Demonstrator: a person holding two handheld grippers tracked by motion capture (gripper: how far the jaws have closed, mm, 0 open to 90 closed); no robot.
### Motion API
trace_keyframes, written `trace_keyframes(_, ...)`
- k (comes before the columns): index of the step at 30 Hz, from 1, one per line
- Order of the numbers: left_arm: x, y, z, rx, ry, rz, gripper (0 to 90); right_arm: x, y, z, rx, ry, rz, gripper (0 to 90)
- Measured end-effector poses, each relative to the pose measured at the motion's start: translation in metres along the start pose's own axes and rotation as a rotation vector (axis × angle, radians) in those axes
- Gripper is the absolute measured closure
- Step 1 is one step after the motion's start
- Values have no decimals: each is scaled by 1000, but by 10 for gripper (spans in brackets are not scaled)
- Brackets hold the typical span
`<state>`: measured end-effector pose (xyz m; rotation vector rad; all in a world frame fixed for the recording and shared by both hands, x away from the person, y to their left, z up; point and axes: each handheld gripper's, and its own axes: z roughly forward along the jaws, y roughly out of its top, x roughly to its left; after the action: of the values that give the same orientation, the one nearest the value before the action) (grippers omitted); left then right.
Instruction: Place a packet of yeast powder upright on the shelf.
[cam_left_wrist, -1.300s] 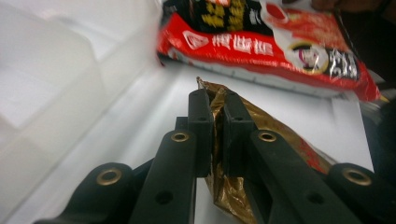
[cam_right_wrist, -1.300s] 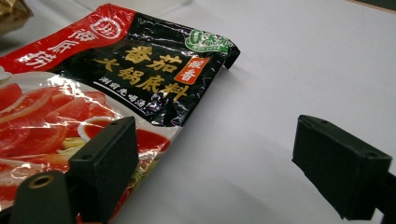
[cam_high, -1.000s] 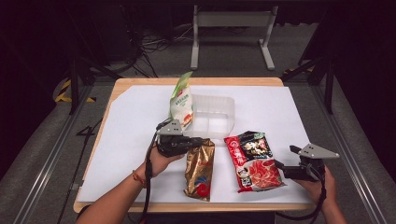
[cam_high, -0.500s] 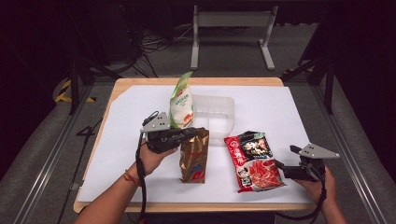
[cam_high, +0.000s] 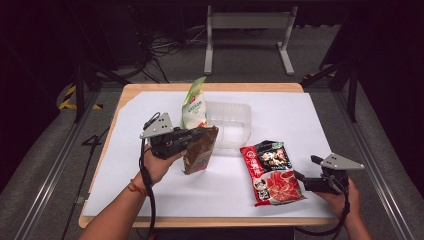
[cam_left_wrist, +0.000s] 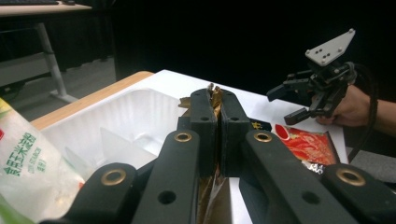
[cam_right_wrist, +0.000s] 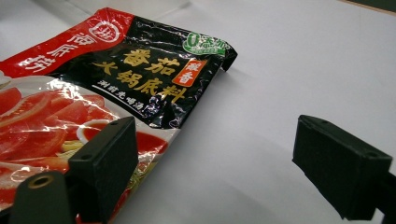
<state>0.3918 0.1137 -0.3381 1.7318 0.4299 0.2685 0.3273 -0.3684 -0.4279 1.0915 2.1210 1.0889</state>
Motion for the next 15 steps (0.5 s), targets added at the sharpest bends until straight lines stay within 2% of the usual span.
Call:
trace_keyframes(3,0,3,0,-6,7,4,874,0,0,0,0,0,1,147)
trace_keyframes(8,2,10,-1,-35,11,-13,876,0,0,0,0,-2,4,147)
trace_keyframes(15,4,31,2,-91,40,-7,875,0,0,1,3,-3,3,147)
